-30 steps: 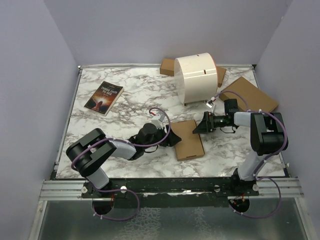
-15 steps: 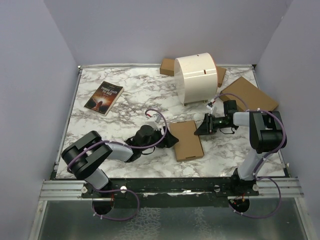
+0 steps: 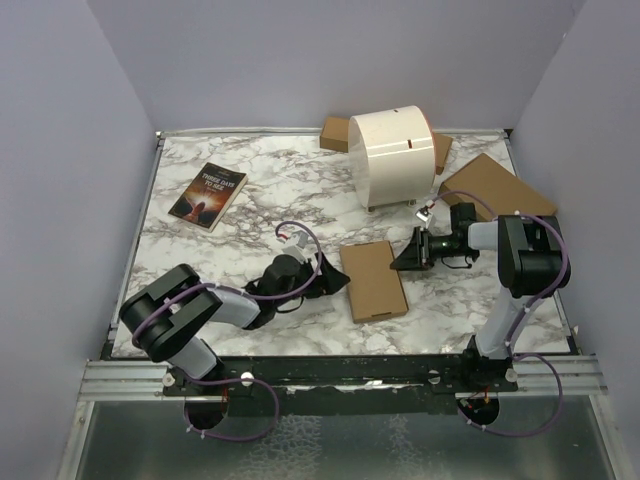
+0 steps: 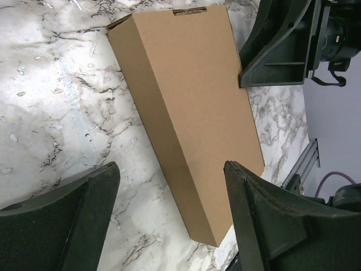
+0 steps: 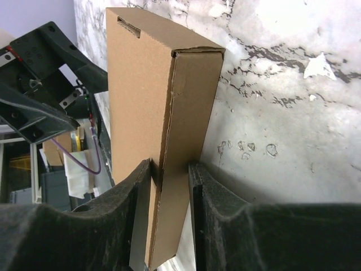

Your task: Fold the paper box

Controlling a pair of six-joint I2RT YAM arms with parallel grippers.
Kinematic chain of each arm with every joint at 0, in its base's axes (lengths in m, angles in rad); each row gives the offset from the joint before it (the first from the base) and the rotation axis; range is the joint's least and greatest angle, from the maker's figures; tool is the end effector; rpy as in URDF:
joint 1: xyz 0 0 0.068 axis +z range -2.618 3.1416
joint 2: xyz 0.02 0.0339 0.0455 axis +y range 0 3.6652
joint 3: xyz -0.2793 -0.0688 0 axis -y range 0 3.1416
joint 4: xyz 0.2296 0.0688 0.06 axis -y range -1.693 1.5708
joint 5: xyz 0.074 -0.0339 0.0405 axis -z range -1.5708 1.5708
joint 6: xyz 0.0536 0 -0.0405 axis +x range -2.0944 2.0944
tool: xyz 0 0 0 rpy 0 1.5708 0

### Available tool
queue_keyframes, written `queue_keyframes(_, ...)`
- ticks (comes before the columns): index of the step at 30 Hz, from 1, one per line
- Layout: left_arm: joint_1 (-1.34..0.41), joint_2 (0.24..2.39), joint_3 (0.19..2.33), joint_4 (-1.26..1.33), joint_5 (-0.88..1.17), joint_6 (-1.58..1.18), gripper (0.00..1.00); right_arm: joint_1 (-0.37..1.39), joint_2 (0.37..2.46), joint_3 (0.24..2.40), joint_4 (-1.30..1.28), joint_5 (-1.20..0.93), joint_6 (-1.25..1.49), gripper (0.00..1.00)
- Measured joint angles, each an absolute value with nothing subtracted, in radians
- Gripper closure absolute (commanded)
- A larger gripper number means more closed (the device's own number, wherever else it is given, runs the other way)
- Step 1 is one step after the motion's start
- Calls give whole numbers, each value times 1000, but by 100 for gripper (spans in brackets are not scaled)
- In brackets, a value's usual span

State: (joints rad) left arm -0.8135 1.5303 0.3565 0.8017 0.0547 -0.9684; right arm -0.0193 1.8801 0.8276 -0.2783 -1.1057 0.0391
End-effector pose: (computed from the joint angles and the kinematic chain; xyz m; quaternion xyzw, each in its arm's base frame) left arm 0.1844 -0.1994 0.1577 -0.0485 0.8241 -0.4527 0.3369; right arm 0.2951 0.0422 0.1146 -0.0382 0.8464 0.5223 0.0967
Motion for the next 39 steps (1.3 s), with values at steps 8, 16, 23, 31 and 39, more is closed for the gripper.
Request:
queue_keyframes(8,-814,1621,357,908,58,-1042,22,-49,1906,829,-287,-1142,47,75)
queue_keyframes(16,-827,1698,375,1005,59,-1092,22,-59,1923,833,-292,-1165,48,76)
queue_keyframes(23,-840,1747,397,1052,59,-1116,22,-62,1936,837,-294,-1177,49,77)
queue_keyframes(31,-849,1790,400,1114,59,-1143,26,-68,1946,839,-297,-1190,49,77)
queue_keyframes(39,-872,1838,437,1132,59,-1164,35,-68,1946,839,-297,-1193,48,77)
